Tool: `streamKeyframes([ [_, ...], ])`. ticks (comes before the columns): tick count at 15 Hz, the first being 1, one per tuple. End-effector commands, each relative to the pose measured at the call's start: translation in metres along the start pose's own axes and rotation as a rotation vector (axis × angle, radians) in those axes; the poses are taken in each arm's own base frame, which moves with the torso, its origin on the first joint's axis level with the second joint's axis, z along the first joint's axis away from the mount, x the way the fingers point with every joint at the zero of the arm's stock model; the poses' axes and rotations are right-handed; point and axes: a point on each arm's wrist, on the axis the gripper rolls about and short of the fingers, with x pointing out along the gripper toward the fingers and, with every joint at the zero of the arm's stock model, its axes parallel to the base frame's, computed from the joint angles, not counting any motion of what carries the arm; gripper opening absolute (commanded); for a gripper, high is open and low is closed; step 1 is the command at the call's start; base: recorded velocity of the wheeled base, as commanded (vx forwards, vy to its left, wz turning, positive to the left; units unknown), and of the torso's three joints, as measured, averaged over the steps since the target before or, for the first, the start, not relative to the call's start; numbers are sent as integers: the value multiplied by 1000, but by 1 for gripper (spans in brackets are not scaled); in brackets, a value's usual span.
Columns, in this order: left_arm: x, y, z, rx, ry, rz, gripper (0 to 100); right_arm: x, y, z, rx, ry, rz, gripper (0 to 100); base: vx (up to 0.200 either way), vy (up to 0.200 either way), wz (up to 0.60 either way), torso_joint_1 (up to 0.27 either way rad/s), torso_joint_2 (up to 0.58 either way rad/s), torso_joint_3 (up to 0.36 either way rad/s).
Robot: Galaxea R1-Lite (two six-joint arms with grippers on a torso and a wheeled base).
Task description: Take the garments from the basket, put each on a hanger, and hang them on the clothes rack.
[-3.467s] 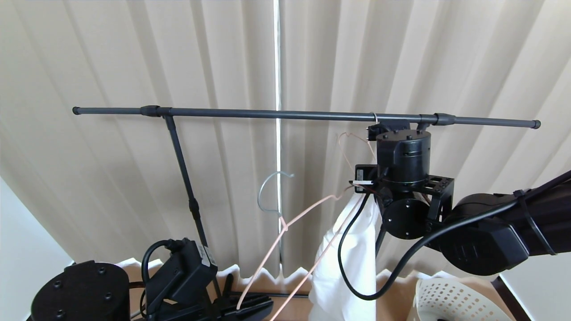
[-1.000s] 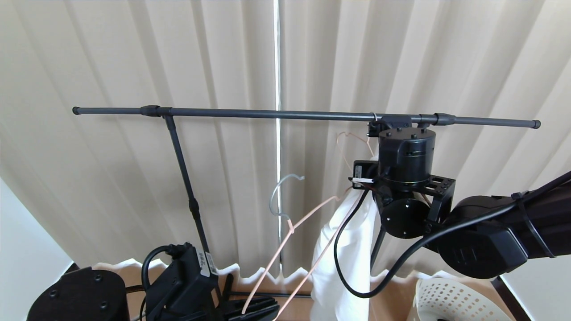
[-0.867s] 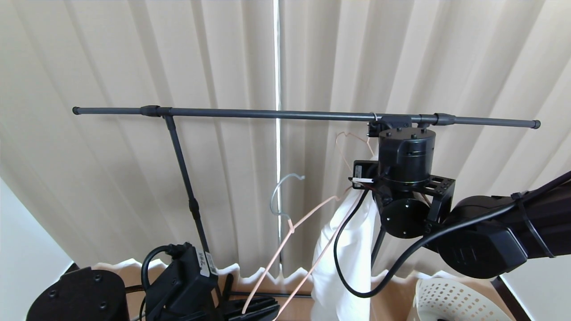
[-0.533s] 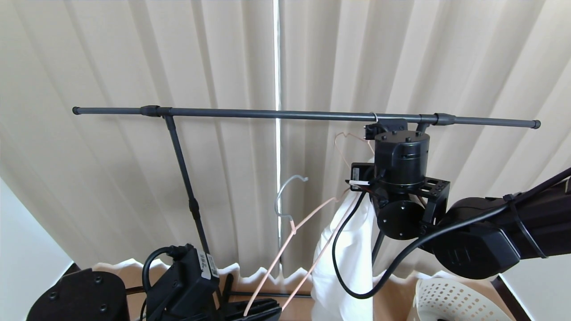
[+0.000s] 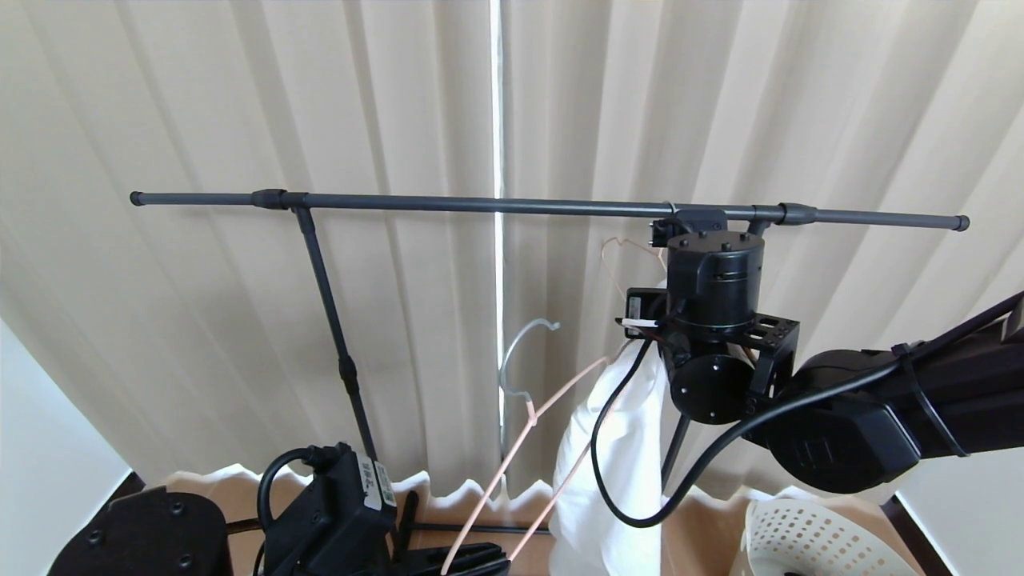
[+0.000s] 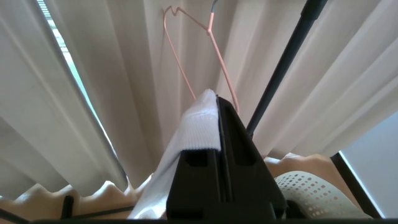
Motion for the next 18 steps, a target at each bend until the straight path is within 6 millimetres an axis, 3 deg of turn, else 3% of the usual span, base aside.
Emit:
streamKeyframes([
  [1,0,2,0,-1,-1,8,0,-1,-1,1,3,-2,0,0,0,0,0,0,0,0],
  [15,3,13,1,-8,-29,11,0,-13,-12,10,21,-7,52,0,0,0,0,0,0,0],
  [18,5,16,0,-13,-30,25,0,-21,-9,4,-7,6,73,0,0,0,0,0,0,0],
])
